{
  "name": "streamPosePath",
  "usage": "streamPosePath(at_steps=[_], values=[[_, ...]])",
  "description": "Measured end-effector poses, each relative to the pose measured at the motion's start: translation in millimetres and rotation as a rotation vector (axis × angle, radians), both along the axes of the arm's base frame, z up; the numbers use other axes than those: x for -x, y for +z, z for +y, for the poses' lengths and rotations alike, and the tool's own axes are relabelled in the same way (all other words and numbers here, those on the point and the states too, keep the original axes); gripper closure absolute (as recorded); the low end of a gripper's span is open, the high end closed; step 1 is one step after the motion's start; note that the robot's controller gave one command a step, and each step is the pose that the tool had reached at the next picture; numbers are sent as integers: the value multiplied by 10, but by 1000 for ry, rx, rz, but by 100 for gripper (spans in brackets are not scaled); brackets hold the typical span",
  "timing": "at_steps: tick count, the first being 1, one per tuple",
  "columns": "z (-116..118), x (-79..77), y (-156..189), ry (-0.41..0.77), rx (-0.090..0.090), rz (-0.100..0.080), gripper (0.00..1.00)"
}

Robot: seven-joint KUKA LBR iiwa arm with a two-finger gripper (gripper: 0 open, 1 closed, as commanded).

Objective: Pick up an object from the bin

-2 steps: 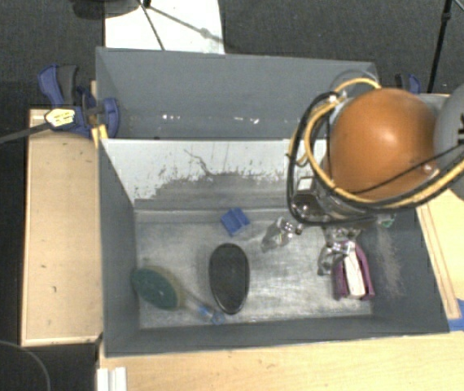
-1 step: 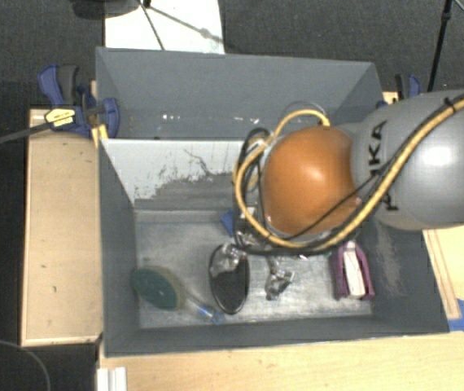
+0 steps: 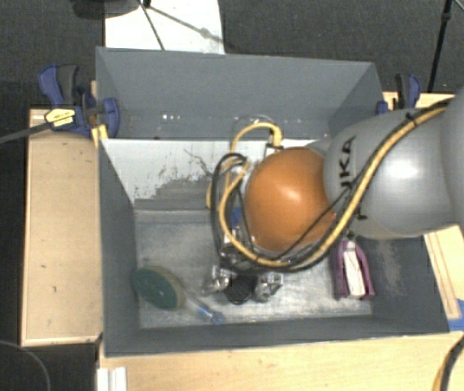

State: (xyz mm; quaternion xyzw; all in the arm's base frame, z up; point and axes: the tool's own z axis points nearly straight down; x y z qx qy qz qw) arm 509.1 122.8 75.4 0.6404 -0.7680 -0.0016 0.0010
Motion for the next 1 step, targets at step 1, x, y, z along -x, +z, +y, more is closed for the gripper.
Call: streamPosePath(at_steps=[1], values=[[-473, -577, -14, -26, -1, -10, 0]])
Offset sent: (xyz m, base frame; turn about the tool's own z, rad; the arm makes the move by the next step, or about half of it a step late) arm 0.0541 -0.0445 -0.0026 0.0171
